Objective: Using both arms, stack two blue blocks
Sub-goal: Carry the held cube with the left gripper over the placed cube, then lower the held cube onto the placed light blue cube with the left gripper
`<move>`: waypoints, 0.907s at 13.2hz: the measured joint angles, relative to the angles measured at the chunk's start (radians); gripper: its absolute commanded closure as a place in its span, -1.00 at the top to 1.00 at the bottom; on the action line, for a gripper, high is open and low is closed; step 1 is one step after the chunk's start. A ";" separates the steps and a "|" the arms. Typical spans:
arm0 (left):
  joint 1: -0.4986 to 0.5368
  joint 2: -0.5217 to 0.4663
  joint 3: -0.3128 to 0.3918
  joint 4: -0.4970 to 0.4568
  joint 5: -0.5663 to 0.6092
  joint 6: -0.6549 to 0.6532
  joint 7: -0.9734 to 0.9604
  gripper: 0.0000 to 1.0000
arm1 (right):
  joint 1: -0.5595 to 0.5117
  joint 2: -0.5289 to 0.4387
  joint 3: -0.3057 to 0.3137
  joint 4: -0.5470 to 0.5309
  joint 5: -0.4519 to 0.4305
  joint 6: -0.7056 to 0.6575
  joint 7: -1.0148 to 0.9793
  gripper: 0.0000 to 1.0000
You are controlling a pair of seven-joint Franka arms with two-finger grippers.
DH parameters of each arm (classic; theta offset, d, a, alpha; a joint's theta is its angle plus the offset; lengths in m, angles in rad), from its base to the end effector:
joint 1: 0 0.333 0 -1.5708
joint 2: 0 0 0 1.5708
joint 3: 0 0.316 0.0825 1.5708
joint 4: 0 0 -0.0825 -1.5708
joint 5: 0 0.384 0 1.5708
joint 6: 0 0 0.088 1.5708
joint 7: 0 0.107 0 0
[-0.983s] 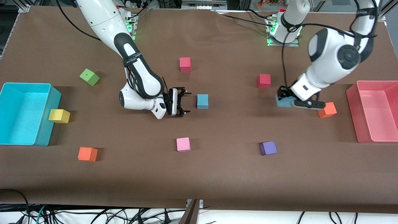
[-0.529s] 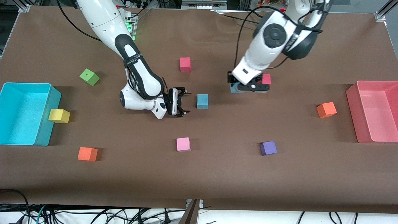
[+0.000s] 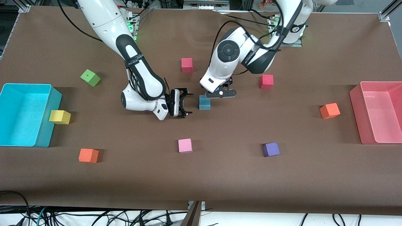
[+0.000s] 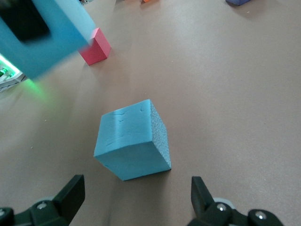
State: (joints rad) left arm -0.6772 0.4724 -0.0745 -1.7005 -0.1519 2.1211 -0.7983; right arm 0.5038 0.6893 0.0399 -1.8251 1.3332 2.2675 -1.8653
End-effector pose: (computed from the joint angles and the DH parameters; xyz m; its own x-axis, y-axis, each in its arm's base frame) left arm 0.4831 -0.4543 0.3174 0.9796 0.1295 -0.1540 0.1413 -0.9876 0.0687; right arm 0.5287 0.3474 0.1490 0.3069 0.6331 0.7107 0.9327 -0.0516 -0.3569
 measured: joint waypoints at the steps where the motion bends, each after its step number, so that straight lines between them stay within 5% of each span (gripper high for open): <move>1: -0.009 0.031 0.006 0.025 0.000 0.002 -0.014 -1.00 | 0.000 0.000 0.000 0.000 0.000 0.000 0.000 1.00; 12: -0.066 0.161 0.038 0.105 0.000 0.117 -0.078 -1.00 | 0.000 0.000 0.000 0.000 0.001 0.000 -0.001 1.00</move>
State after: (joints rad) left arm -0.7429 0.6329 -0.0369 -1.5960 -0.1519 2.2383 -0.8766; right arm 0.5040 0.6894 0.0401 -1.8251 1.3342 2.2675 -1.8659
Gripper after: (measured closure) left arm 0.427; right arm 0.000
